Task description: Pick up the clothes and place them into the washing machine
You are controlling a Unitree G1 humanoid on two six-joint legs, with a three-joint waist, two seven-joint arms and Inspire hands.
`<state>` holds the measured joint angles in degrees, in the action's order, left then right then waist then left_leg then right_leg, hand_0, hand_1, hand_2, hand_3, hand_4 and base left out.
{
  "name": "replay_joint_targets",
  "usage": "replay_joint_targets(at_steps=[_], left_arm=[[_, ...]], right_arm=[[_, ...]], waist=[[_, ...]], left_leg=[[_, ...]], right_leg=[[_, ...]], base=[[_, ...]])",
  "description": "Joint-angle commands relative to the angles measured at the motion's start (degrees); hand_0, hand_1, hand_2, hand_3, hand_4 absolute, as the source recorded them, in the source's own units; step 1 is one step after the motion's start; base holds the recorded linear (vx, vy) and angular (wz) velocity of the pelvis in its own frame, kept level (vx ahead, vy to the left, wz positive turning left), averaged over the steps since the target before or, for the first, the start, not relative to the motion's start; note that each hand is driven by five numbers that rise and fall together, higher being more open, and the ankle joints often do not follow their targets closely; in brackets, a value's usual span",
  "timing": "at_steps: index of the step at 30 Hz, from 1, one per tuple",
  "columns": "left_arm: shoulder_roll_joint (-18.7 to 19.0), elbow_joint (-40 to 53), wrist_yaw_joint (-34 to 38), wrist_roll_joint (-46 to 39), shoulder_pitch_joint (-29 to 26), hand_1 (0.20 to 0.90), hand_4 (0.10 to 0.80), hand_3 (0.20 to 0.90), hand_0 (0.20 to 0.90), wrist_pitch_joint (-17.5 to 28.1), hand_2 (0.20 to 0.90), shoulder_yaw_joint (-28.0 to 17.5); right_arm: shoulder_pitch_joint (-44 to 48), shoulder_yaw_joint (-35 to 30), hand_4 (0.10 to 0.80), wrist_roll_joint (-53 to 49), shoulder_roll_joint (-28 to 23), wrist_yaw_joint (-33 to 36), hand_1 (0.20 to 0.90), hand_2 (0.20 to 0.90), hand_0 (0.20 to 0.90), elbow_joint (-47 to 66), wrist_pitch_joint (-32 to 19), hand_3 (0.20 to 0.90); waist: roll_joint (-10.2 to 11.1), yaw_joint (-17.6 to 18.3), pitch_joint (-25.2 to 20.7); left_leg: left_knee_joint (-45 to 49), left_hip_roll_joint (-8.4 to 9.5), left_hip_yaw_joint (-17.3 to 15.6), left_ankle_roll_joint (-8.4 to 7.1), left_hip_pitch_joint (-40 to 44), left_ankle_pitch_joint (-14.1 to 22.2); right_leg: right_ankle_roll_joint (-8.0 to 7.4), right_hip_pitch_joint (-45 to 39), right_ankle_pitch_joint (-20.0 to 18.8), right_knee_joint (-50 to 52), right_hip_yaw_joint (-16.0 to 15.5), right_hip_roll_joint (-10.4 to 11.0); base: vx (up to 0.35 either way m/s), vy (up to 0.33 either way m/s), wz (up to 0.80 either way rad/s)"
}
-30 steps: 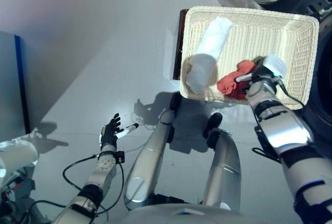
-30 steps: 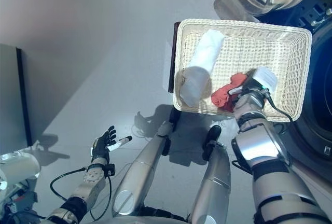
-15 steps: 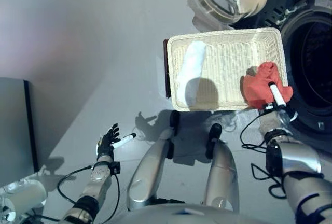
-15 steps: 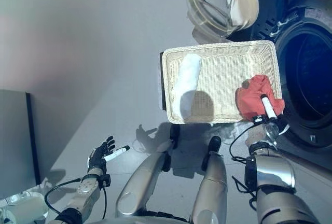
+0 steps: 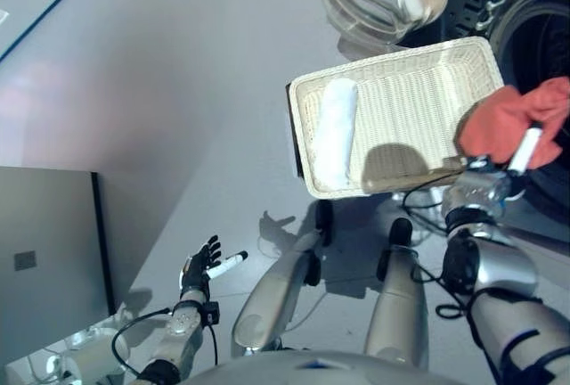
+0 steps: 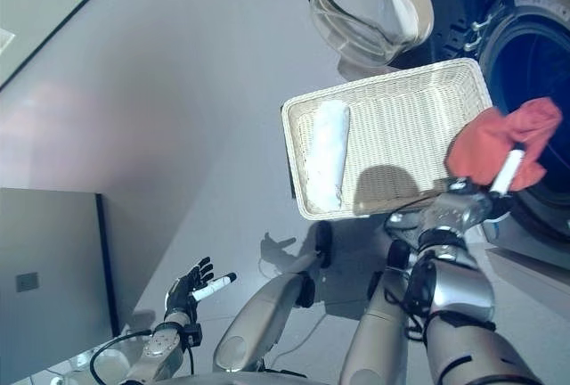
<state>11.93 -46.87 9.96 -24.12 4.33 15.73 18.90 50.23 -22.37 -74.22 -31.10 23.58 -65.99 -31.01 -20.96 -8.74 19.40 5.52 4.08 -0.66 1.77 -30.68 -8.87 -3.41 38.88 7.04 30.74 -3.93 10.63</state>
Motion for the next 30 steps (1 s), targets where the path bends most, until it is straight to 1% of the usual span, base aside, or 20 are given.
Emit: replay_joint_targets(at_steps=[1, 2, 3, 4, 5, 7, 10, 12, 13, 15, 16, 19, 20, 21, 24, 25, 26, 27, 29, 30], left_arm=[[2.0, -2.5, 2.0, -0.7, -0.4, 0.900, 0.800, 0.900, 0.900, 3.5, 0.900, -0.9], [2.5, -2.1, 2.3, -1.0, -0.4, 0.900, 0.800, 0.900, 0.900, 3.7, 0.900, -0.8], [2.8, -2.0, 2.3, -1.2, -0.4, 0.900, 0.800, 0.900, 0.900, 3.8, 0.900, -0.7], [2.6, -2.0, 2.3, -1.2, -0.5, 0.900, 0.800, 0.900, 0.900, 3.8, 0.900, -0.8], [2.7, -2.0, 2.7, -0.9, -0.6, 0.900, 0.800, 0.900, 0.900, 3.7, 0.900, -0.5], [3.1, -1.6, 2.9, -1.1, -0.7, 0.900, 0.800, 0.900, 0.900, 4.0, 0.900, -0.8], [3.7, 0.8, 2.6, -1.8, 0.1, 0.900, 0.800, 0.900, 0.900, 4.7, 0.900, -1.1], [4.6, 1.5, 2.8, -1.6, 0.6, 0.900, 0.800, 0.900, 0.900, 5.0, 0.900, -1.2], [4.4, 1.8, 2.9, -1.5, 0.6, 0.900, 0.800, 0.900, 0.900, 4.9, 0.900, -1.2], [4.5, 2.3, 3.2, -1.3, 0.7, 0.900, 0.800, 0.900, 0.900, 5.0, 0.900, -1.1], [4.5, 2.3, 3.7, -0.5, 0.7, 0.900, 0.800, 0.900, 0.900, 5.0, 0.900, -1.0], [4.6, 3.0, 4.1, 0.2, 0.8, 0.900, 0.800, 0.900, 0.900, 5.4, 0.900, -0.6], [4.8, 3.4, 4.3, 0.4, 0.9, 0.900, 0.800, 0.900, 0.900, 5.5, 0.900, -0.4], [4.5, 3.3, 4.5, 0.6, 0.9, 0.900, 0.800, 0.900, 0.900, 5.5, 0.900, -0.2], [3.8, 4.2, 4.8, 0.0, 0.6, 0.900, 0.800, 0.900, 0.900, 5.7, 0.900, -0.1], [3.9, 4.2, 4.8, 0.0, 0.6, 0.900, 0.800, 0.900, 0.900, 5.7, 0.900, -0.1], [3.2, 4.2, 4.7, -0.4, 0.3, 0.900, 0.800, 0.900, 0.900, 5.8, 0.900, 0.2], [3.3, 4.2, 4.7, -0.5, 0.3, 0.900, 0.800, 0.900, 0.900, 5.8, 0.900, 0.2], [2.9, 4.2, 4.8, -0.9, 0.4, 0.900, 0.800, 0.900, 0.900, 5.9, 0.900, 0.2], [2.5, 3.9, 5.0, -1.4, 0.2, 0.900, 0.800, 0.900, 0.900, 5.7, 0.900, 0.3]], right_arm=[[6.3, 4.5, 0.300, 7.4, -9.1, 1.1, 0.200, 0.200, 0.200, 5.7, -4.9, 0.200], [10.6, 7.5, 0.300, 9.0, -12.5, 2.3, 0.200, 0.200, 0.200, 6.1, -4.6, 0.200], [12.0, 8.6, 0.300, 9.7, -13.7, 2.7, 0.200, 0.200, 0.200, 6.5, -4.6, 0.200], [12.6, 9.0, 0.300, 9.8, -13.8, 2.9, 0.200, 0.200, 0.200, 6.3, -4.6, 0.200], [14.9, 10.7, 0.300, 12.2, -14.8, 4.8, 0.200, 0.200, 0.200, 9.4, -5.5, 0.200], [17.2, 12.5, 0.300, 15.4, -17.6, 7.2, 0.200, 0.200, 0.200, 12.4, -5.8, 0.200], [21.2, 16.7, 0.300, 19.5, -22.8, 9.8, 0.200, 0.200, 0.200, 14.5, -5.4, 0.200], [25.9, 21.2, 0.300, 23.4, -27.1, 12.3, 0.200, 0.200, 0.200, 14.3, -4.1, 0.200], [27.2, 22.8, 0.300, 24.7, -28.1, 13.6, 0.200, 0.200, 0.200, 14.6, -3.8, 0.200], [28.1, 23.1, 0.300, 25.5, -29.1, 14.7, 0.200, 0.200, 0.200, 14.7, -4.2, 0.200], [29.2, 23.7, 0.300, 28.6, -30.3, 17.9, 0.200, 0.200, 0.200, 15.7, -4.5, 0.200], [30.6, 24.9, 0.300, 32.2, -33.6, 21.5, 0.200, 0.200, 0.200, 14.4, -3.3, 0.200], [31.7, 25.8, 0.471, 32.8, -34.5, 22.9, 0.439, 0.439, 0.439, 13.0, -3.0, 0.439], [32.0, 26.0, 0.800, 33.0, -34.9, 23.4, 0.900, 0.900, 0.900, 12.0, -2.6, 0.900], [30.4, 25.4, 0.800, 32.5, -34.3, 22.2, 0.900, 0.900, 0.900, 11.0, -1.7, 0.900], [30.1, 25.2, 0.800, 32.5, -34.3, 22.2, 0.900, 0.900, 0.900, 11.1, -1.8, 0.900], [29.0, 24.2, 0.800, 31.7, -33.2, 21.7, 0.900, 0.900, 0.900, 10.4, -1.9, 0.900], [28.8, 24.0, 0.800, 31.7, -33.1, 21.7, 0.900, 0.900, 0.900, 10.5, -2.0, 0.900], [27.5, 23.2, 0.800, 31.8, -31.3, 21.5, 0.900, 0.900, 0.900, 10.2, -1.6, 0.900], [26.6, 23.0, 0.800, 32.2, -29.1, 21.2, 0.900, 0.900, 0.900, 11.0, -1.5, 0.900]], waist=[[0.2, -0.3, -1.1], [0.1, -0.7, -1.0], [0.2, -0.7, -1.0], [0.1, -0.6, -0.8], [0.2, -0.5, -0.6], [0.4, -0.2, -0.5], [0.5, -0.1, -0.8], [0.6, -0.1, -1.1], [0.4, 0.1, -1.0], [0.3, 0.4, -1.0], [-0.1, 0.6, -1.2], [-0.5, 0.7, -1.9], [-0.7, 0.6, -2.0], [-0.9, 0.7, -2.0], [-1.6, 1.1, -2.0], [-1.6, 1.0, -2.0], [-2.1, 1.2, -2.1], [-2.0, 1.2, -2.1], [-2.5, 1.2, -2.2], [-2.8, 1.3, -2.2]], left_leg=[[5.7, 1.46, 0.2, -3.01, -4.0, 4.3], [5.9, 1.56, -0.2, -2.94, -4.4, 4.4], [6.1, 1.49, -0.4, -2.95, -4.5, 4.4], [6.1, 1.49, -0.5, -2.94, -4.7, 4.4], [6.5, 1.28, -0.7, -3.04, -5.2, 4.3], [6.4, 1.08, -0.7, -3.25, -5.4, 4.2], [5.7, 0.95, -0.7, -3.69, -5.3, 3.8], [5.0, 0.82, -0.4, -4.03, -5.1, 3.5], [4.7, 0.83, -0.5, -4.14, -5.1, 3.3], [4.3, 0.85, -0.5, -4.25, -4.9, 3.3], [3.8, 1.01, -0.4, -4.28, -4.6, 3.2], [2.8, 1.14, -0.4, -4.41, -4.3, 2.9], [2.4, 1.19, -0.4, -4.41, -4.2, 2.7], [2.0, 1.24, -0.4, -4.42, -4.0, 2.6], [1.3, 1.30, -0.7, -4.40, -3.7, 2.3], [1.3, 1.28, -0.8, -4.40, -3.7, 2.3], [1.0, 1.42, -0.9, -4.30, -3.4, 2.5], [1.0, 1.41, -0.9, -4.30, -3.3, 2.5], [1.3, 1.52, -1.1, -4.20, -3.3, 2.7], [1.4, 1.46, -1.2, -4.08, -3.2, 2.8]], right_leg=[[-1.42, -4.5, -4.9, -11.5, -0.8, 0.3], [-1.44, -3.6, -4.7, -10.8, -0.3, 0.3], [-1.41, -3.4, -4.7, -10.5, -0.2, 0.3], [-1.42, -3.2, -4.7, -10.4, -0.1, 0.3], [-1.27, -2.5, -4.3, -9.5, 0.2, 0.2], [-1.11, -1.9, -3.7, -8.7, 0.3, 0.1], [-0.93, -1.3, -3.0, -7.7, 0.3, 0.2], [-0.77, -0.8, -2.6, -7.0, 0.1, 0.3], [-0.71, -0.5, -2.4, -6.7, 0.2, 0.3], [-0.64, -0.4, -2.2, -6.5, 0.2, 0.2], [-0.55, 0.0, -2.0, -6.1, 0.3, 0.2], [-0.56, 0.4, -1.5, -5.8, 0.4, 0.4], [-0.58, 0.7, -1.5, -5.7, 0.5, 0.4], [-0.62, 0.6, -1.6, -6.0, 0.7, 0.5], [-0.64, 0.9, -1.7, -6.0, 0.9, 0.3], [-0.64, 0.9, -1.7, -6.0, 1.0, 0.3], [-0.67, 0.9, -1.6, -6.2, 1.1, 0.2], [-0.67, 0.9, -1.6, -6.2, 1.2, 0.1], [-0.66, 1.0, -1.7, -6.2, 1.5, 0.1], [-0.70, 0.8, -1.8, -6.3, 1.6, 0.0]], base=[[0.027, 0.026, -0.03], [0.021, 0.001, -0.04], [0.021, 0.001, -0.06], [0.023, -0.041, -0.07], [0.027, -0.049, -0.10], [0.040, -0.052, -0.09], [0.044, -0.039, 0.03], [0.039, -0.039, 0.05], [0.035, -0.031, 0.04], [0.023, -0.010, 0.00], [0.050, -0.008, 0.01], [0.055, 0.001, 0.00], [0.049, 0.003, 0.05], [0.033, 0.001, 0.05], [0.020, 0.003, -0.01], [0.042, 0.001, 0.00], [0.000, 0.000, 0.00], [0.034, -0.001, -0.06], [0.026, 0.010, -0.05], [0.000, 0.000, 0.00]])
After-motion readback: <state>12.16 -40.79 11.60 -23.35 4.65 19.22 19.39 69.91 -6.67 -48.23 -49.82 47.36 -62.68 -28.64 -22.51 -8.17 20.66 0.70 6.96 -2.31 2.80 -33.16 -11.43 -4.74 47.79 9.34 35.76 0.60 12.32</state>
